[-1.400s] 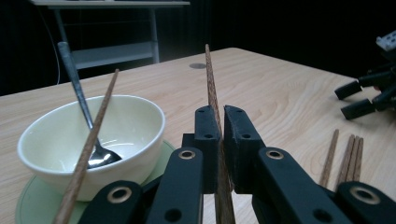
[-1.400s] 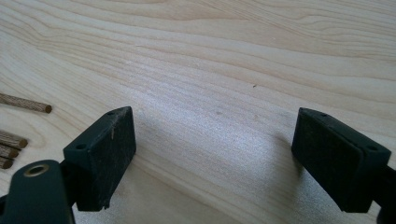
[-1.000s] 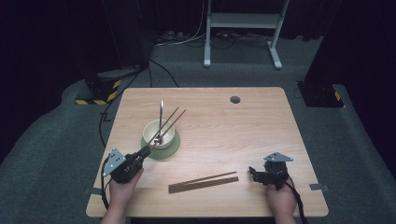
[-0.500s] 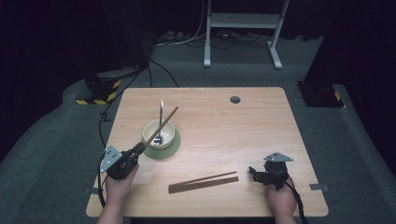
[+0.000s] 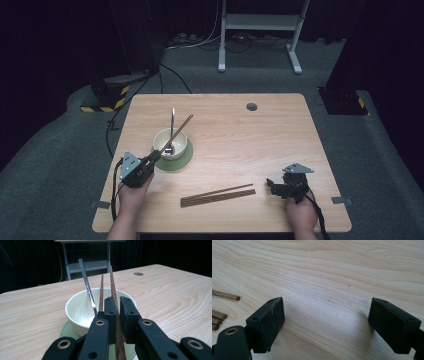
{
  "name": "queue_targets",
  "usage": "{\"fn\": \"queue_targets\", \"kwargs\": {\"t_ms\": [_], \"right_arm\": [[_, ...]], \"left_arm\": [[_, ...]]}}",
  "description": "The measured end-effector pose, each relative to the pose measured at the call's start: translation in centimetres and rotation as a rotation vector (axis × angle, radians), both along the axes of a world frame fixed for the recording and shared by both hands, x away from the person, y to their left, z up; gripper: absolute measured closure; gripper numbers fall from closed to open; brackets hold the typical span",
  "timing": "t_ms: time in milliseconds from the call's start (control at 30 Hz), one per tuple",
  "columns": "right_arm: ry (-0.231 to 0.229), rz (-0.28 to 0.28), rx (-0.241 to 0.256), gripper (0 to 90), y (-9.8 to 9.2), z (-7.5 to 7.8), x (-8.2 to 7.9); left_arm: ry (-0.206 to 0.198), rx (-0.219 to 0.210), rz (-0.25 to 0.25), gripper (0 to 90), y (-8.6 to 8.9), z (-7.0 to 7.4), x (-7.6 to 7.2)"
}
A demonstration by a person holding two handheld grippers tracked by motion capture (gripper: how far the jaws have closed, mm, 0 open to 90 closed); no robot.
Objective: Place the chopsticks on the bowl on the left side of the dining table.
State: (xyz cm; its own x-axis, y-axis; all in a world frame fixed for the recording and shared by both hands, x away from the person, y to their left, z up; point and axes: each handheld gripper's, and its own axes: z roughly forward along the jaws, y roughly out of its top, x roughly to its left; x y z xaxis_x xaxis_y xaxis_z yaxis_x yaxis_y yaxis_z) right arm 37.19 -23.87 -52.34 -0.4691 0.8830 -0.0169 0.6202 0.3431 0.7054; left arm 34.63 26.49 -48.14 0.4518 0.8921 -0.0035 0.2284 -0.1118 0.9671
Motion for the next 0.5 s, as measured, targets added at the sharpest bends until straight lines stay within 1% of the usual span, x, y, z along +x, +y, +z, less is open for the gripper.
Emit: {"fn": "queue_targets", "kwargs": {"t_ms": [100,167,200,333,367,400,500], "right_arm": [[0.0,0.0,0.0,13.5,0.0,0.0,0.0],[0.0,0.0,0.0,13.5,0.0,0.0,0.0],[0.001,-0.002,0.001,13.5,0.02,0.0,-0.02],[0.0,0.0,0.0,13.5,0.01,0.0,0.0],[0.0,0.0,0.0,13.5,0.01,0.0,0.0],[0.0,0.0,0.0,13.5,0.01,0.0,-0.01],[0.0,0.0,0.0,13.5,0.0,0.0,0.0]], "left_arm": [[0.004,0.017,0.005,83.9,-0.12,-0.16,0.21],[0.009,0.018,0.011,83.8,-0.32,-0.27,0.24],[0.008,0.034,0.011,83.9,-0.33,-0.27,0.26],[0.006,0.062,0.022,83.8,-0.52,-0.3,0.35],[0.01,0.058,0.032,83.8,-0.62,-0.34,0.32],[0.009,0.064,0.034,83.8,-0.67,-0.36,0.36],[0.015,0.076,0.031,83.8,-0.82,-0.47,0.44]]}}
